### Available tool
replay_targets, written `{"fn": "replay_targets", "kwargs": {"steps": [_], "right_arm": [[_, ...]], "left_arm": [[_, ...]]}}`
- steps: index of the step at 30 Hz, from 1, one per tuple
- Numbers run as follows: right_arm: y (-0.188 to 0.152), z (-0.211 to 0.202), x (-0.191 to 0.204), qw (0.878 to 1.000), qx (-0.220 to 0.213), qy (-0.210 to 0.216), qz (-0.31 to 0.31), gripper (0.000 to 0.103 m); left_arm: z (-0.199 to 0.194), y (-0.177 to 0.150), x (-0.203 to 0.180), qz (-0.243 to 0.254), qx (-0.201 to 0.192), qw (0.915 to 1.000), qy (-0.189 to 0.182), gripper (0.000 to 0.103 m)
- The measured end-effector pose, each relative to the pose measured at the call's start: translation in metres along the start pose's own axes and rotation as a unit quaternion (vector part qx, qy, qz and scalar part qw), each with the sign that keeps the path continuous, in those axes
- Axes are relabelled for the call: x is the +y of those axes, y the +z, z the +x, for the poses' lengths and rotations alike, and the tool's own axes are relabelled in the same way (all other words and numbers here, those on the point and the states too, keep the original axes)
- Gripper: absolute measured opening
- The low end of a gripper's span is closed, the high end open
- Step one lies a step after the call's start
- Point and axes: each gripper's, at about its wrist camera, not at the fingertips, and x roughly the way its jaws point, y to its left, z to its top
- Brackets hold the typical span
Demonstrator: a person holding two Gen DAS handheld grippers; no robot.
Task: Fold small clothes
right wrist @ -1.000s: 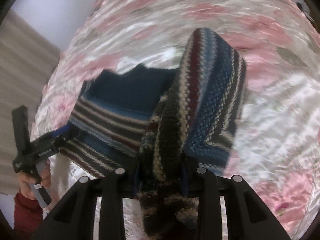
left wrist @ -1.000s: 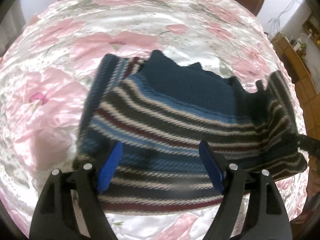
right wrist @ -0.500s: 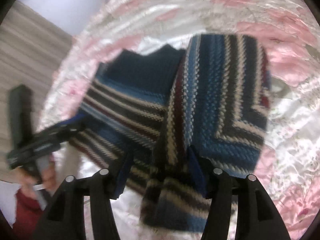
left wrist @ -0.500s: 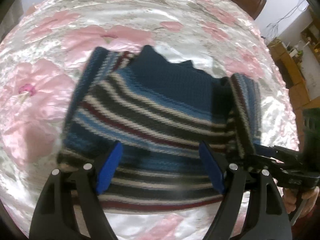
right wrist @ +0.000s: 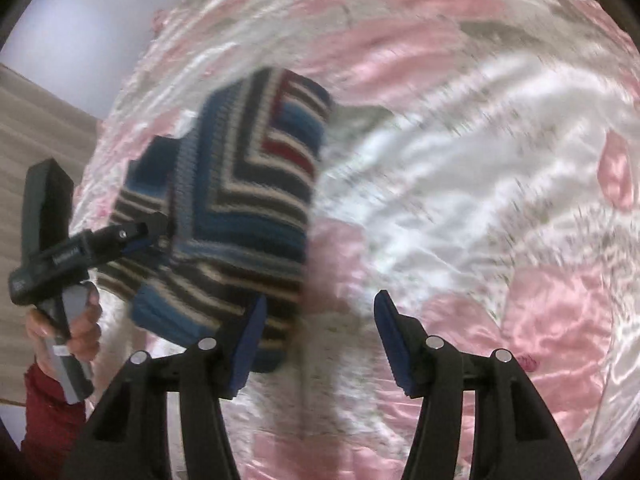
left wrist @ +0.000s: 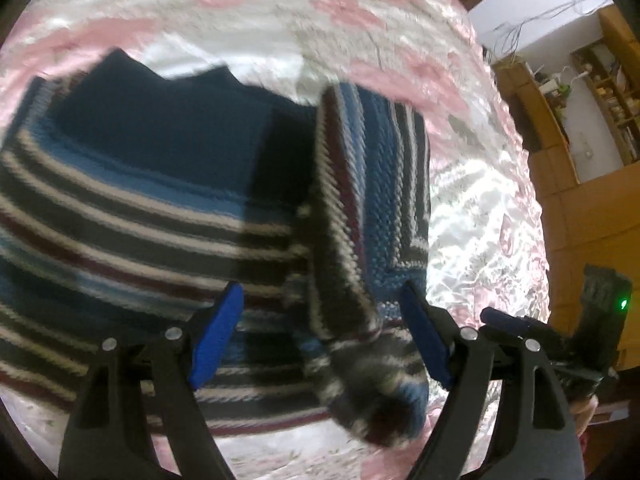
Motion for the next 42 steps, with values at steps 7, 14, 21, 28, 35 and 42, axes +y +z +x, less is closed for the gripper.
{"fn": "replay_targets", "kwargs": {"steps": [7, 14, 21, 28, 35, 42], "right_arm": [[-0.013, 0.014, -0.029, 0.999, 0.011, 0.018, 0.025, 0.057], [-0.021, 0.021, -0.034, 0.998, 0.017, 0.031, 0.044, 0.057], [-0.026, 0.023, -0.029, 0.998, 0.022, 0.031, 0.043, 0.057], [-0.026, 0.035, -0.013, 0.998, 0.031, 0.037, 0.029, 0.057], [-0.022, 0.049, 0.017, 0.998, 0.039, 0.042, -0.007, 0.057], [-0.021, 0.062, 0.042, 0.997, 0.050, 0.046, -0.034, 0.059]], "left_arm": [[0.029, 0.000, -0.014, -0.008, 0.022, 0.9997, -0.011, 0.073], [0.019, -0.004, -0.024, 0.007, -0.012, 0.9999, 0.001, 0.027], [-0.042, -0.005, -0.028, 0.030, -0.097, 0.9948, -0.009, 0.026], [-0.111, 0.010, 0.024, 0.022, -0.132, 0.9908, 0.017, 0.026], [-0.157, 0.017, 0.110, -0.023, -0.143, 0.9876, 0.060, 0.026], [-0.146, 0.011, 0.181, -0.060, -0.117, 0.9873, 0.089, 0.026]]}}
